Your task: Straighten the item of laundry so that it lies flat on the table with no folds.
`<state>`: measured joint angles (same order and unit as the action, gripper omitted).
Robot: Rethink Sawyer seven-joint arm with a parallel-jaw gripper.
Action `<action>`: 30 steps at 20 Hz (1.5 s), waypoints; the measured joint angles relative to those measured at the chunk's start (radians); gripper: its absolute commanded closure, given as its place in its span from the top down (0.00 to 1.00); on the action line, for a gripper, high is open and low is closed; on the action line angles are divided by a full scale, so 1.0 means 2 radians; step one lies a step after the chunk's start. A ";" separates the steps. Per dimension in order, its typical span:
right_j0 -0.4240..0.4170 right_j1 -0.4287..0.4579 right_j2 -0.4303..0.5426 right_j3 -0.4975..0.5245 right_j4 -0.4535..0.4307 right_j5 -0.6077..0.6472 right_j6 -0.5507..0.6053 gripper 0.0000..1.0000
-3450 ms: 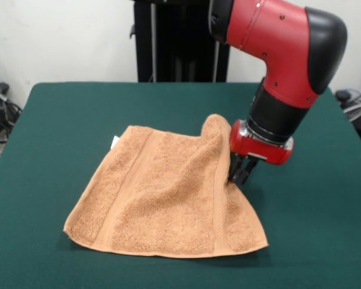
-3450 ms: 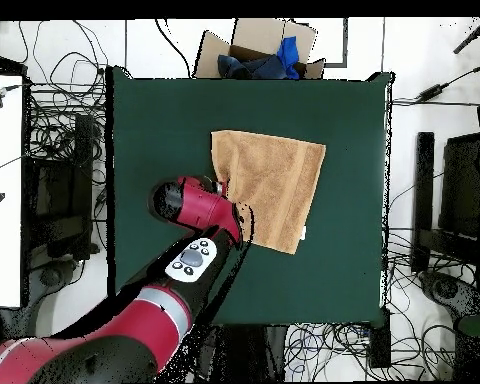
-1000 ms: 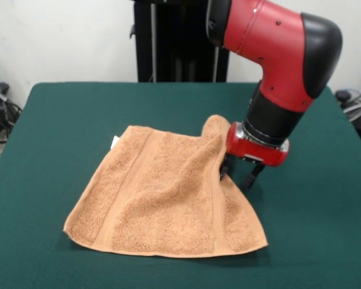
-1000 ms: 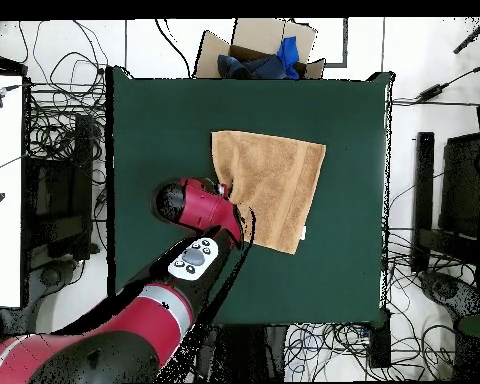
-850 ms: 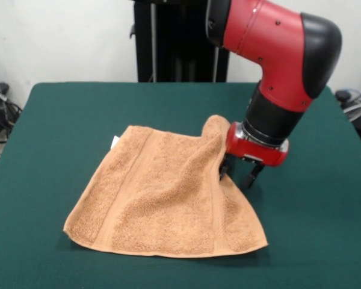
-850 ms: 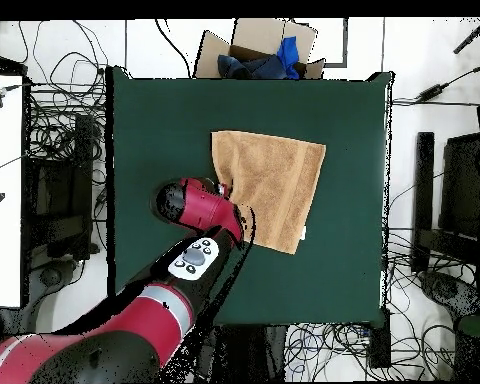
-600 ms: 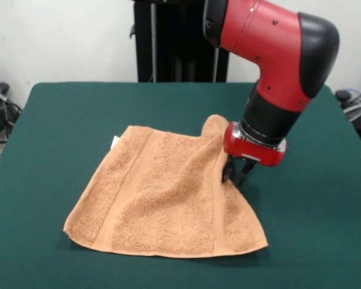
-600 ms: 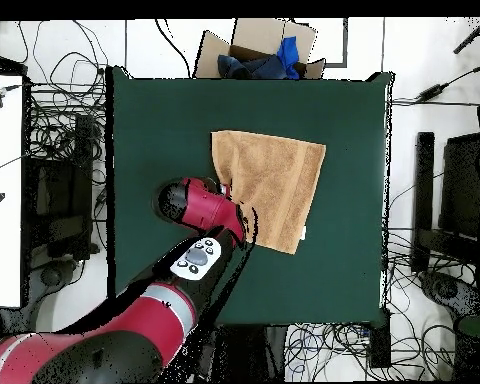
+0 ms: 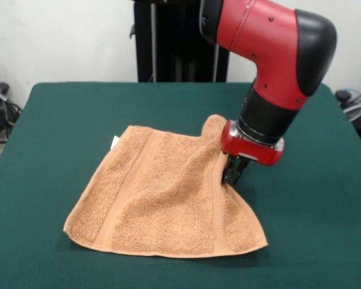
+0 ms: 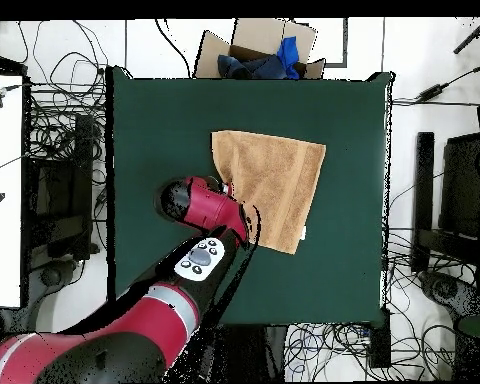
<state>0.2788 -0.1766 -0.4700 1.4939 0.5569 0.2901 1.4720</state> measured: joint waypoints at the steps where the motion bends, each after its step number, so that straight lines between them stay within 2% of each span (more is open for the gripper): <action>1: 0.000 0.000 0.000 0.000 0.000 0.000 0.000 0.00; 12: 0.001 -0.002 0.000 0.000 0.004 0.000 0.000 0.00; 18: 0.026 -0.003 -0.005 -0.008 0.028 0.017 0.012 0.00; 23: 0.051 -0.001 -0.010 -0.028 0.046 0.050 0.049 0.00; 30: 0.078 0.015 -0.025 -0.092 0.058 0.120 0.150 0.00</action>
<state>0.4344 -0.1473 -0.5193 1.3091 0.6731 0.5299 1.7718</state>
